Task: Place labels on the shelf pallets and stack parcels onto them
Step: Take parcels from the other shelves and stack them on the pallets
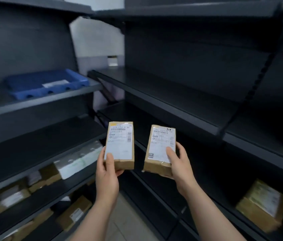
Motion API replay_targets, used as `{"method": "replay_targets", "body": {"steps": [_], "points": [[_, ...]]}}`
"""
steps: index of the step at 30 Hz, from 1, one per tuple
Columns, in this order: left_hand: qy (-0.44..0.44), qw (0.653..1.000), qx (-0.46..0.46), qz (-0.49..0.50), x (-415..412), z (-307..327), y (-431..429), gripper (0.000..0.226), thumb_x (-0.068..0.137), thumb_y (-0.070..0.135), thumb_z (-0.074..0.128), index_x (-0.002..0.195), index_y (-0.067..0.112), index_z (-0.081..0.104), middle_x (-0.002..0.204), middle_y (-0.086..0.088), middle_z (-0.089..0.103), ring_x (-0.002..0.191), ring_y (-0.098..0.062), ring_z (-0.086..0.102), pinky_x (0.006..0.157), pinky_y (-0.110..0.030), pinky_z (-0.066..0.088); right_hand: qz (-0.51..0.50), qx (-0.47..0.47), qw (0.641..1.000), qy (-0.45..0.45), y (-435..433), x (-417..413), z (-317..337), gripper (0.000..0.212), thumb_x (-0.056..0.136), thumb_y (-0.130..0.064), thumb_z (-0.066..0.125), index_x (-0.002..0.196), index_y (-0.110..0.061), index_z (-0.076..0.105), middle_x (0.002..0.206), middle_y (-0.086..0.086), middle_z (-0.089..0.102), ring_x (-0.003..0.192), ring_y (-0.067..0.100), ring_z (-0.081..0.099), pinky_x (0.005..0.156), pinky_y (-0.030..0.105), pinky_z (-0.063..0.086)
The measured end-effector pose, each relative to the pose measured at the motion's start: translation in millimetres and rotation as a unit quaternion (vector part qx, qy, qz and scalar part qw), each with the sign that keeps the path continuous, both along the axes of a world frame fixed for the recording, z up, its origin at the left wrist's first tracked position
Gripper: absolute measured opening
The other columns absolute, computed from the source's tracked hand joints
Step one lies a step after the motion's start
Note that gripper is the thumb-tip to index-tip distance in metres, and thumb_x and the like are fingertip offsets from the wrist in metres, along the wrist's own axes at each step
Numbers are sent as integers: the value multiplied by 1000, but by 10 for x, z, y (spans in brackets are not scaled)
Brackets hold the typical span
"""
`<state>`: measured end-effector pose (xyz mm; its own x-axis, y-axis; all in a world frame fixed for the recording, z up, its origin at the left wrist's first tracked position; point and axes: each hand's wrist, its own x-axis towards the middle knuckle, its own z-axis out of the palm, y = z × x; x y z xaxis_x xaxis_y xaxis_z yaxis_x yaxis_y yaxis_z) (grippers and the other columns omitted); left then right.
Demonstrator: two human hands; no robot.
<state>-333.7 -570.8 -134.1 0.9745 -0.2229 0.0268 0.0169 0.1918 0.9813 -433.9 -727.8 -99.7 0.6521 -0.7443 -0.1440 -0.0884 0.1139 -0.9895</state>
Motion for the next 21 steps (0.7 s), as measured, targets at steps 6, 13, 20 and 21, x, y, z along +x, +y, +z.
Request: {"method": "replay_targets", "body": {"steps": [6, 13, 20, 21], "points": [[-39, 992, -40, 113, 962, 443, 1069, 51, 92, 47, 45, 141, 33, 40, 127, 6, 60, 107, -16, 63, 77, -29, 54, 111, -22, 993, -38, 806, 1221, 397, 44, 94, -21, 43, 135, -35, 44, 118, -9, 64, 103, 17, 66, 90, 48, 55], [-104, 974, -45, 197, 1795, 908, 2288, 55, 91, 40, 54, 143, 32, 38, 131, 7, 55, 112, -10, 58, 87, -30, 53, 233, -24, 969, -84, 1841, 2462, 857, 62, 74, -24, 46, 135, -37, 45, 123, -6, 63, 108, 23, 62, 94, 55, 51], [-104, 957, -20, 268, 2480, 1287, 3020, 46, 98, 42, 43, 143, 35, 37, 137, 5, 51, 118, -16, 54, 94, -42, 52, 282, -44, 952, -113, 2588, 3402, 1160, 41, 94, -23, 51, 135, -29, 47, 121, -3, 58, 107, 18, 58, 94, 52, 52], [-99, 958, -23, 269, 2573, 1335, 3079, 47, 99, 40, 41, 145, 35, 34, 138, 5, 50, 119, -16, 53, 94, -43, 52, 288, -43, 950, -114, 2654, 3517, 1196, 39, 95, -24, 51, 133, -29, 49, 119, -4, 59, 106, 17, 58, 94, 51, 52]]}}
